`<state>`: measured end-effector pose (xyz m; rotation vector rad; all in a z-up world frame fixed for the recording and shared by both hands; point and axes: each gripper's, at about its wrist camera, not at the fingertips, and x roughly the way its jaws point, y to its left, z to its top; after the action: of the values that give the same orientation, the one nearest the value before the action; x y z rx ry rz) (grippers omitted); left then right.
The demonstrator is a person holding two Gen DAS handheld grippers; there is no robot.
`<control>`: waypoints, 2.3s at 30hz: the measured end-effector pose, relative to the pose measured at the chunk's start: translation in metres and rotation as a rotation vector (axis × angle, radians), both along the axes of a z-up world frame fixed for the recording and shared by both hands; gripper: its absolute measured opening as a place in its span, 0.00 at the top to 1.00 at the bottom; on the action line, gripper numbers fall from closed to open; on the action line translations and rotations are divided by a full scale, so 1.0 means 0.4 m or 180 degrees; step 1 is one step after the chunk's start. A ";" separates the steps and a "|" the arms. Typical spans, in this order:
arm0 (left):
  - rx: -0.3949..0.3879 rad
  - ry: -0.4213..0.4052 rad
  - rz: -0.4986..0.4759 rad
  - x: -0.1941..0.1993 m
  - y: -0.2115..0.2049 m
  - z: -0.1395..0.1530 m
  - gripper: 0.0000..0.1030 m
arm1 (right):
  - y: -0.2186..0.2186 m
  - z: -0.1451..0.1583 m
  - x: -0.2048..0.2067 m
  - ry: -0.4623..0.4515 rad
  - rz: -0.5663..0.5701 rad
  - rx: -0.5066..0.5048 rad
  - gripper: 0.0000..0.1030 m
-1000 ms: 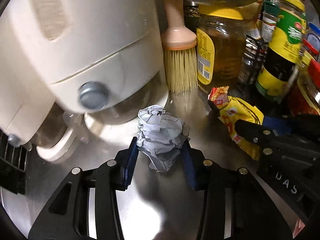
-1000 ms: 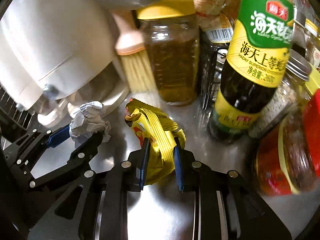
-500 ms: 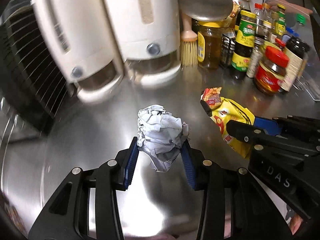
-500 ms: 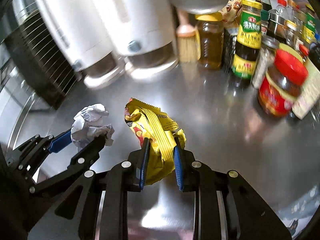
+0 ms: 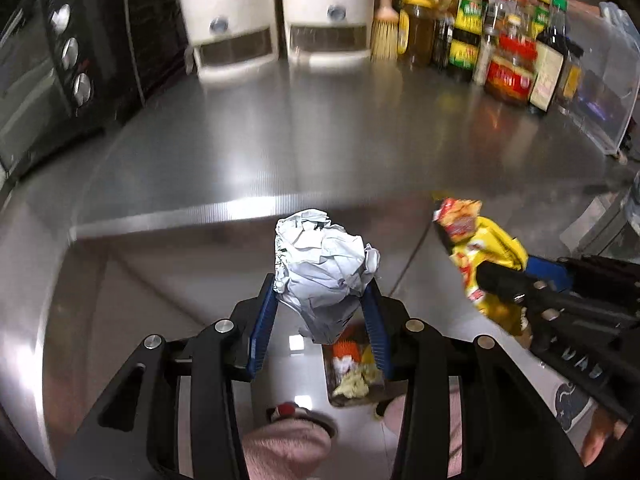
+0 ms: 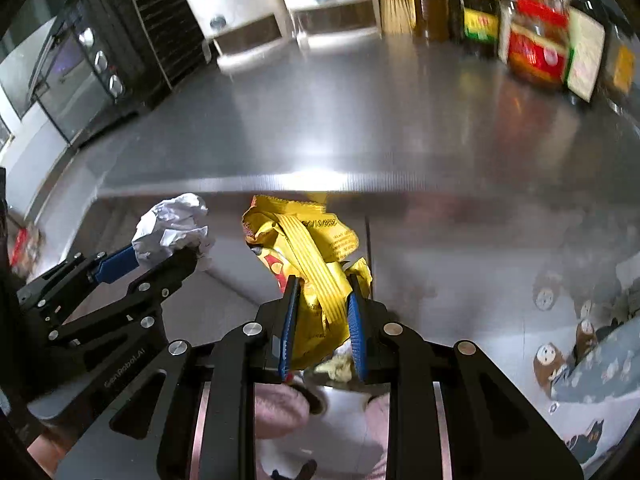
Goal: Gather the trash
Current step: 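Carry the paper ball and yellow wrapper down over the floor bin with both tools, then open both tools to drop the paper ball and yellow wrapper into the bin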
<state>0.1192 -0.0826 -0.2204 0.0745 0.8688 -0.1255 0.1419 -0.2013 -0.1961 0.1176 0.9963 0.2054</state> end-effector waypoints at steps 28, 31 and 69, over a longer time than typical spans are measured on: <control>-0.0071 0.1079 -0.0087 0.077 -0.026 -0.660 0.61 | -0.062 -0.677 0.068 0.1142 -0.0336 -0.0057 0.76; -0.0110 0.1215 -0.0057 0.107 -0.010 -0.709 0.61 | -0.072 -0.714 0.087 0.1233 -0.0372 -0.0044 0.76; -0.0094 0.0707 0.0189 0.125 0.083 -0.524 0.08 | -0.040 -0.525 0.103 0.0540 -0.0418 -0.0014 0.04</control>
<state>0.1692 -0.0495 -0.4301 0.0071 1.0897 -0.0921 0.1832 -0.2174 -0.4063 0.1984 1.1536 0.0739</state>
